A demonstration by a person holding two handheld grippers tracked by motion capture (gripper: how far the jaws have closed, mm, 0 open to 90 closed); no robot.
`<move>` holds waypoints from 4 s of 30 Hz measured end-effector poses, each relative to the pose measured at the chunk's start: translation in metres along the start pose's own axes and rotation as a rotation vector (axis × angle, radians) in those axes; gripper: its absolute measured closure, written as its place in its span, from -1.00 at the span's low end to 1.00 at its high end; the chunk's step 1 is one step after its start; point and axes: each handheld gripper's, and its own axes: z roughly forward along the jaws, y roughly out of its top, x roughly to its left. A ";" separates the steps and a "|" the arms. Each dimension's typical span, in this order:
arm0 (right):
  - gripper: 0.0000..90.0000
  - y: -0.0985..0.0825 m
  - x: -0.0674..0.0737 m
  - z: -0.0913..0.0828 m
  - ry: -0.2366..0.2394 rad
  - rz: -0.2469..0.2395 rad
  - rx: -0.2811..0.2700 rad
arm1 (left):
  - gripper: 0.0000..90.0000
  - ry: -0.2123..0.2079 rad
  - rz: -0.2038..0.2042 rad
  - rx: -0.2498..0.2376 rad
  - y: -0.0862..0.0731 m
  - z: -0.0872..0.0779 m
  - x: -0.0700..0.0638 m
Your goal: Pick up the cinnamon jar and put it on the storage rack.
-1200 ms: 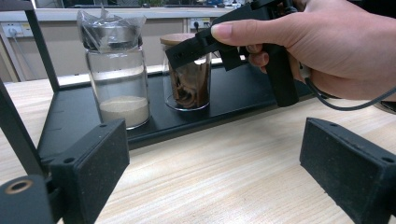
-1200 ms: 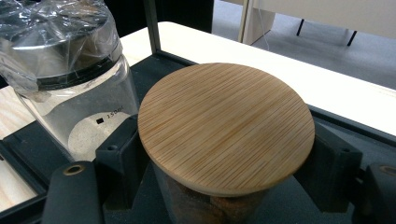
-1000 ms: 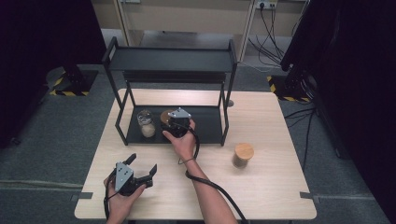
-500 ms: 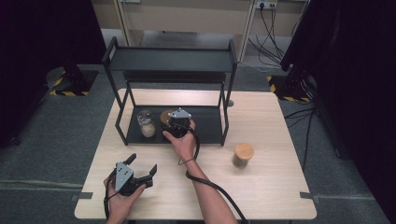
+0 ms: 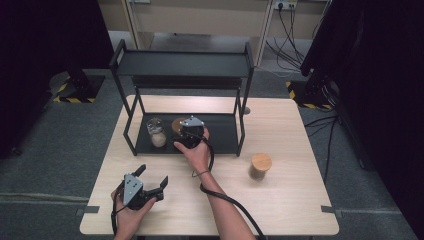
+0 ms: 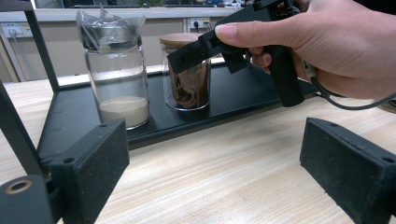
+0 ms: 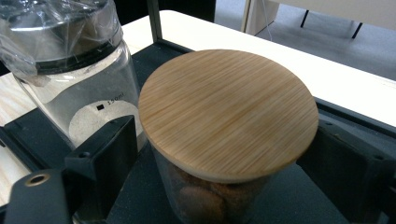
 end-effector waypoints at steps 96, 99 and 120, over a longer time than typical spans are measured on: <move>-0.91 -0.057 -0.007 -0.108 0.075 -0.047 0.011 | -0.83 0.009 -0.002 -0.005 0.000 -0.001 0.000; -0.91 -0.061 -0.006 -0.112 0.076 -0.053 0.012 | -0.83 0.008 0.001 -0.005 0.000 0.000 0.000; -0.92 -0.078 -0.008 -0.132 0.091 -0.032 0.005 | -0.83 0.009 0.001 -0.006 0.000 -0.001 -0.001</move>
